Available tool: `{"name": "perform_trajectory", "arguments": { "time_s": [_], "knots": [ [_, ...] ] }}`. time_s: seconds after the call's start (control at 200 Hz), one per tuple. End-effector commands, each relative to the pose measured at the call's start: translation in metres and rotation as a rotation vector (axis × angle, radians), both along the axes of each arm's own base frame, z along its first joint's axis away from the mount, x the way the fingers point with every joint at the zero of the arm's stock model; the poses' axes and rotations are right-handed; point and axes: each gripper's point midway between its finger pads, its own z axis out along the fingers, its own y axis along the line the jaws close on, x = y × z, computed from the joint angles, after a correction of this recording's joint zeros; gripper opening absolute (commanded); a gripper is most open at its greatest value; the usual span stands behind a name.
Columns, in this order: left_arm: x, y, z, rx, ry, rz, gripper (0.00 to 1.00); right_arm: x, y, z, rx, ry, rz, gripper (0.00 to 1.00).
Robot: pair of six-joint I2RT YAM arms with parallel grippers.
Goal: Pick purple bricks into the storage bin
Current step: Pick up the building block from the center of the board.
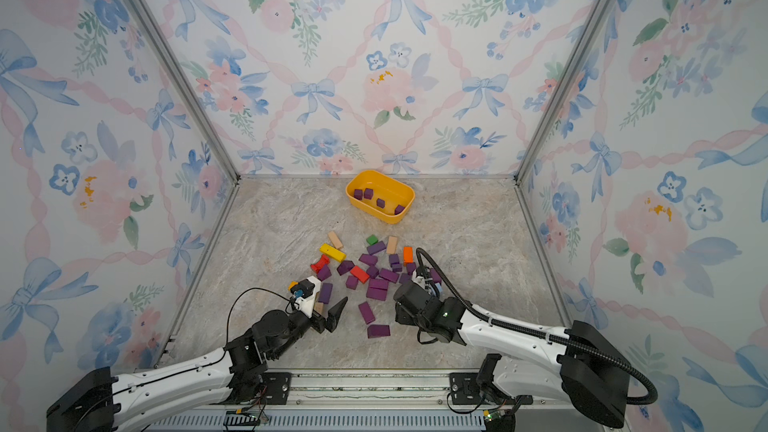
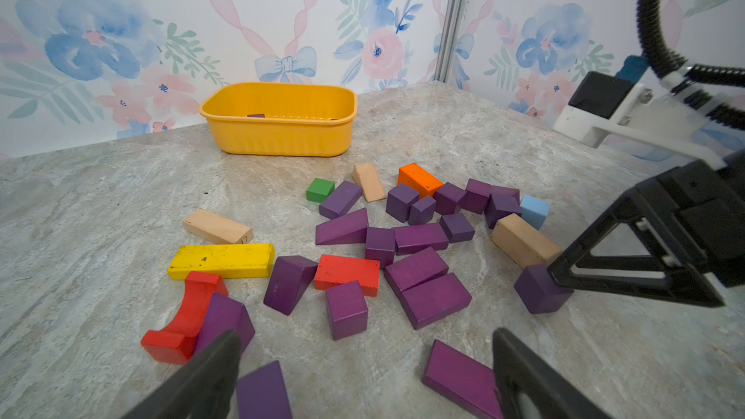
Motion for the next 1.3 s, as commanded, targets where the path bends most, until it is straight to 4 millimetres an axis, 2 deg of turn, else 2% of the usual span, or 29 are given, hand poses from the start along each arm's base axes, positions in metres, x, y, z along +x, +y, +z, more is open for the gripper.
{"name": "perform_trajectory", "arguments": {
  "time_s": [0.0,0.18,0.745,0.855,1.17,1.28,1.295],
  "knots": [
    [-0.002,-0.007,0.007,-0.006,-0.025,-0.031,0.98,-0.001,0.005,-0.005,-0.005,0.019,-0.008,0.61],
    [-0.001,-0.007,0.005,-0.001,-0.021,-0.030,0.98,0.000,0.008,-0.015,-0.007,0.031,-0.012,0.60],
    [-0.001,-0.006,0.004,0.004,-0.021,-0.027,0.98,0.012,0.026,-0.032,-0.123,0.072,0.043,0.41],
    [-0.001,-0.006,0.004,0.006,-0.021,-0.026,0.98,0.014,0.025,-0.035,-0.142,0.080,0.045,0.37],
    [-0.001,-0.006,0.005,0.001,-0.023,-0.027,0.98,0.018,0.021,-0.042,-0.183,0.094,0.050,0.33],
    [0.000,-0.005,0.004,0.005,-0.023,-0.020,0.98,0.021,0.017,-0.037,-0.238,0.082,0.062,0.32],
    [0.000,-0.005,0.004,0.004,-0.023,-0.019,0.98,0.021,0.015,-0.045,-0.264,0.093,0.064,0.32]
  ]
}}
